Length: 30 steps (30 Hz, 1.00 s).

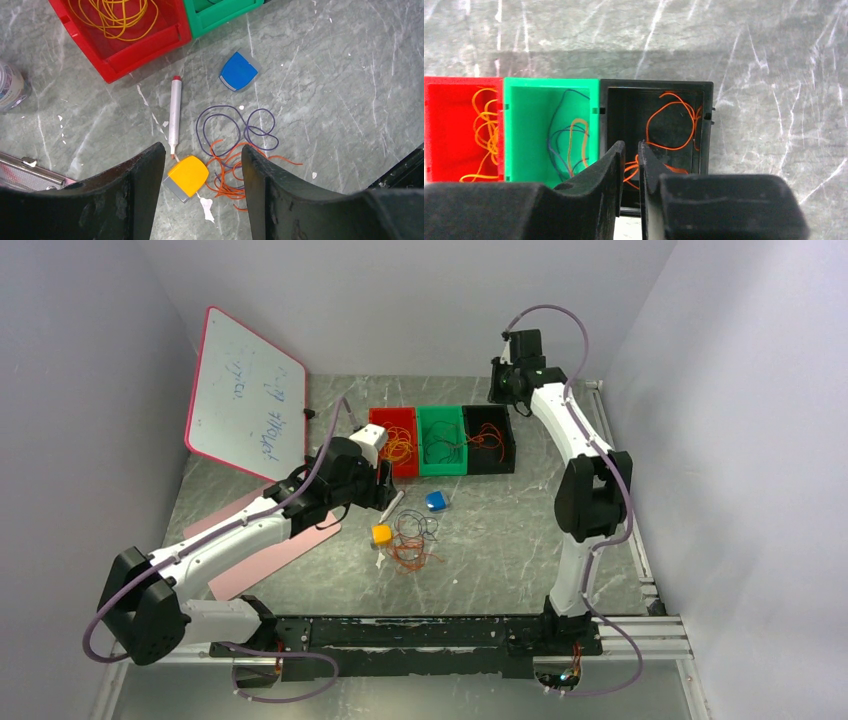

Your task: Untangle the cables

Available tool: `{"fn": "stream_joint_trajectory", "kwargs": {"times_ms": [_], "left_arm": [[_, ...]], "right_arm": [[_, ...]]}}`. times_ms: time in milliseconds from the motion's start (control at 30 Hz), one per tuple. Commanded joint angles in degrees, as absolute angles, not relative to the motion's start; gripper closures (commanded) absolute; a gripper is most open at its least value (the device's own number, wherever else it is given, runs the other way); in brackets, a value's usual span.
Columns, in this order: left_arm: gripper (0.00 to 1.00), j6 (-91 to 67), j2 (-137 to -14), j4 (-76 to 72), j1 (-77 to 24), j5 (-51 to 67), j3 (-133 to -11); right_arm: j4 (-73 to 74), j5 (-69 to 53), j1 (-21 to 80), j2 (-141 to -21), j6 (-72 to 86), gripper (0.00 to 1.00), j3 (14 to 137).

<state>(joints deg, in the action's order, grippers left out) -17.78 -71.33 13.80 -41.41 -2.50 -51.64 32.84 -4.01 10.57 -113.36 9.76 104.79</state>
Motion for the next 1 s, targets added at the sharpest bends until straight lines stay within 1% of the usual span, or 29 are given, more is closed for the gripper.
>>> {"fn": "stream_joint_trajectory", "kwargs": {"times_ms": [0, 100, 300, 433, 533, 600, 733, 867, 967], "left_arm": [[0.38, -17.6, -72.0, 14.6, -41.0, -0.8, -53.7], [0.38, -17.6, -72.0, 14.7, -41.0, -1.0, -53.7], [0.38, -17.5, -72.4, 14.7, -41.0, -0.9, -54.0], [0.38, -17.5, -72.6, 14.9, -41.0, -0.7, -54.3], [0.38, -17.5, -72.5, 15.0, -41.0, -0.6, -54.1], [0.38, -17.5, -72.5, 15.0, -41.0, -0.4, -54.1], [0.38, -17.6, -72.7, 15.3, -41.0, 0.1, -54.4], [0.39, -17.7, -72.7, 16.1, -41.0, 0.2, -55.0], [0.39, -17.9, -72.1, 16.4, -41.0, -0.3, -54.9]], "right_arm": [[34.2, 0.0, 10.2, -117.6, 8.2, 0.82, 106.9], [33.6, -1.0, 10.5, -116.9, 7.7, 0.80, 106.0], [30.8, -2.7, 11.5, -109.4, 6.9, 0.65, 97.5], [28.2, -6.2, 11.7, -104.2, 10.5, 0.61, 89.5], [24.9, -6.4, 11.7, -100.6, 12.7, 0.60, 84.0], [23.2, -5.5, 11.7, -99.4, 14.8, 0.56, 81.4], [15.6, -3.5, 11.7, -95.8, 25.2, 0.45, 74.4], [3.8, -0.3, 11.8, -91.1, 40.9, 0.40, 65.1], [1.7, 3.0, 11.9, -91.2, 50.2, 0.38, 63.2]]}}
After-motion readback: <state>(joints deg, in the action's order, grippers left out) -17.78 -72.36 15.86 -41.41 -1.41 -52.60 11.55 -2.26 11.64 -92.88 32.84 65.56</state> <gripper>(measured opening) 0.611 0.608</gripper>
